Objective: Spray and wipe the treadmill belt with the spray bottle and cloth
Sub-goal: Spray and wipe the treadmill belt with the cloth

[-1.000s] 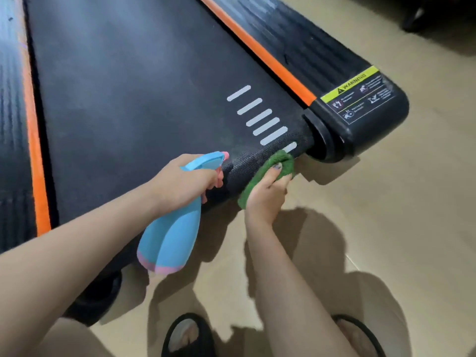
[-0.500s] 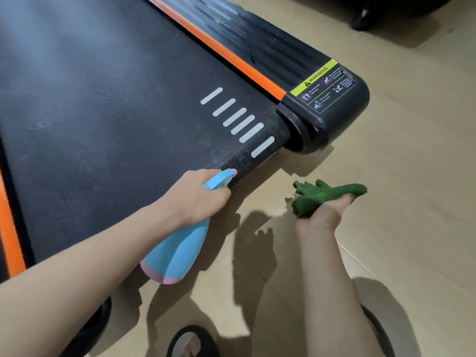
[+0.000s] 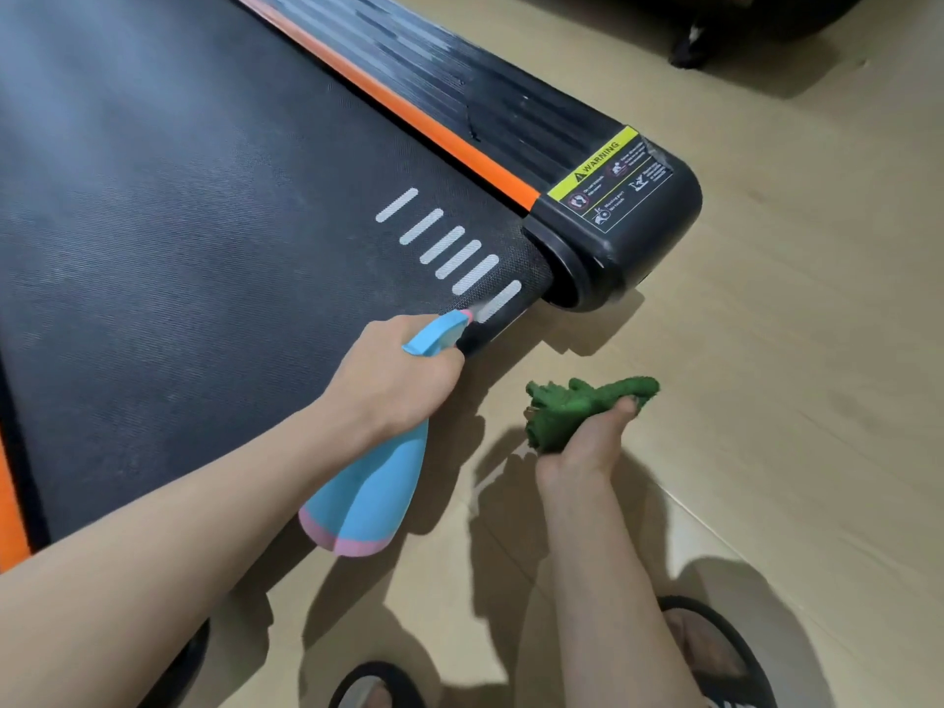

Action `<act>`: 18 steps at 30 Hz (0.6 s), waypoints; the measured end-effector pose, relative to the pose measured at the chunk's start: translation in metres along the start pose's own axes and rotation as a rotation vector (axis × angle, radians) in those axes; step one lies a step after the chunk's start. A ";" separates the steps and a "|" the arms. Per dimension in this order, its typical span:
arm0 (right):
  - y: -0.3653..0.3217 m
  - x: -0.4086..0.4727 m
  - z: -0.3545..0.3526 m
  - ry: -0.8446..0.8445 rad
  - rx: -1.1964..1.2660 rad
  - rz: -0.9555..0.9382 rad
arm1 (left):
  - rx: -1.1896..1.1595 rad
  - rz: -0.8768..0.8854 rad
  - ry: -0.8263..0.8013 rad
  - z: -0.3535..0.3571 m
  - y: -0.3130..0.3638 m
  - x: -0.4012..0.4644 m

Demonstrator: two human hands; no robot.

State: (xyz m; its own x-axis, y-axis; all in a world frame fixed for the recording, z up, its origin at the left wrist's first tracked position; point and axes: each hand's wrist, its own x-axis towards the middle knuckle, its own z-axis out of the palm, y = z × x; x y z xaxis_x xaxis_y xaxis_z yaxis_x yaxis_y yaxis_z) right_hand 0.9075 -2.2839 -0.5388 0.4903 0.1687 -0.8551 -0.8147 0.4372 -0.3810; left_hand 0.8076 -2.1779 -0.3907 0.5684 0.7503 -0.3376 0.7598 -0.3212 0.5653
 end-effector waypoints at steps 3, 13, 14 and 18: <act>0.000 -0.004 0.006 -0.037 -0.005 -0.014 | -0.036 -0.050 0.017 -0.003 0.009 0.006; 0.015 -0.009 0.029 -0.088 -0.194 -0.189 | -0.158 -0.118 0.007 -0.006 0.003 0.012; 0.016 -0.012 0.035 -0.105 -0.290 -0.244 | -0.225 -0.126 0.006 -0.010 0.001 0.014; 0.027 -0.030 0.061 -0.186 -0.562 -0.524 | -0.411 -0.116 -0.032 -0.025 -0.024 0.024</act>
State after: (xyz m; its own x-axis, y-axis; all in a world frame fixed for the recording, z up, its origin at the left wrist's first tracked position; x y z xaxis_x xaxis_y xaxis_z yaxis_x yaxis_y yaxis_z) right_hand 0.8896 -2.2232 -0.5022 0.8569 0.2305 -0.4611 -0.4731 -0.0035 -0.8810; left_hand 0.7948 -2.1381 -0.3936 0.5011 0.7473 -0.4364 0.6339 0.0264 0.7730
